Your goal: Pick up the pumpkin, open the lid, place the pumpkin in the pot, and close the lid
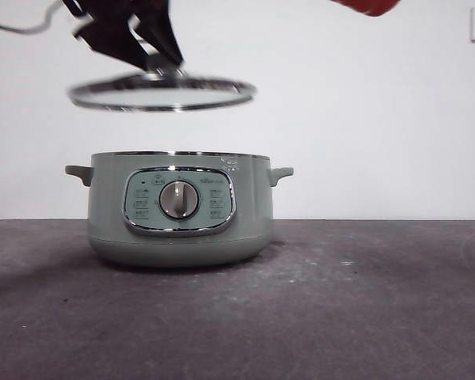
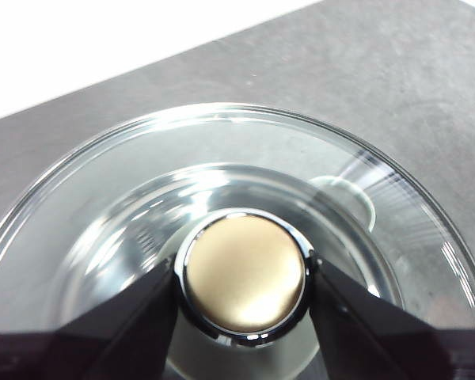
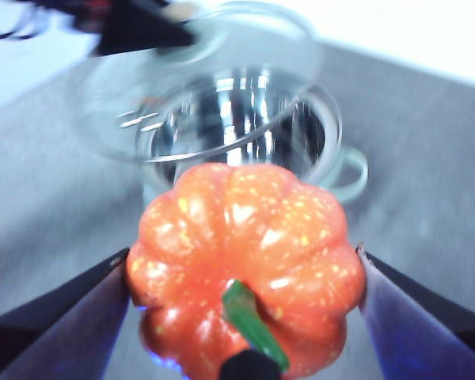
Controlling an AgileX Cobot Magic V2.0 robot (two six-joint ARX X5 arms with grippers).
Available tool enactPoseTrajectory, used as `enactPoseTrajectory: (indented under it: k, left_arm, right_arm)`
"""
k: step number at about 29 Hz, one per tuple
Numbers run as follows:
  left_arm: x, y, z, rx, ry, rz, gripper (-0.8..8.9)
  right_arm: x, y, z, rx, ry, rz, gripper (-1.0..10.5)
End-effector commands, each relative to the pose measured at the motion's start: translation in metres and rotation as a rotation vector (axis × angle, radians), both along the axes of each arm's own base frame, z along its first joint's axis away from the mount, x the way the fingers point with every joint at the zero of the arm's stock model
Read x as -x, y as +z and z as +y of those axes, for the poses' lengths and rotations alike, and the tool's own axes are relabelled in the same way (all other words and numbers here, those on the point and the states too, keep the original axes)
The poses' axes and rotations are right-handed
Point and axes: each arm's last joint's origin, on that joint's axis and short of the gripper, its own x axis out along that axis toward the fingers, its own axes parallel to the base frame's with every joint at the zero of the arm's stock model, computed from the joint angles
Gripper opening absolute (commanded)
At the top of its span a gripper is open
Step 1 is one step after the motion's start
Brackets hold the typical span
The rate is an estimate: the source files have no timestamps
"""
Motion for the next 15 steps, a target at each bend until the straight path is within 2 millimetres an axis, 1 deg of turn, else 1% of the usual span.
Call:
enactPoseTrajectory:
  k: [1, 4, 7, 12, 15]
  left_arm:
    - [0.025, 0.03, 0.018, 0.019, 0.038, -0.072, -0.08]
    - [0.066, 0.06, 0.044, 0.025, 0.086, -0.118, -0.08]
    - [0.109, 0.082, 0.064, 0.027, 0.123, -0.16, -0.08]
    - [0.151, 0.095, 0.077, 0.021, 0.156, -0.19, -0.08]
    - [0.173, 0.101, 0.082, 0.018, 0.178, -0.218, -0.08]
  right_arm:
    - [-0.018, -0.005, 0.011, -0.033, -0.006, -0.007, -0.1]
    - [-0.05, -0.014, 0.029, -0.044, -0.006, -0.008, -0.1]
    - [-0.089, -0.013, 0.052, -0.025, -0.002, 0.019, -0.1]
    - [-0.136, -0.014, 0.083, -0.022, 0.038, 0.05, -0.1]
    - [-0.163, -0.021, 0.104, -0.013, 0.059, 0.067, -0.1]
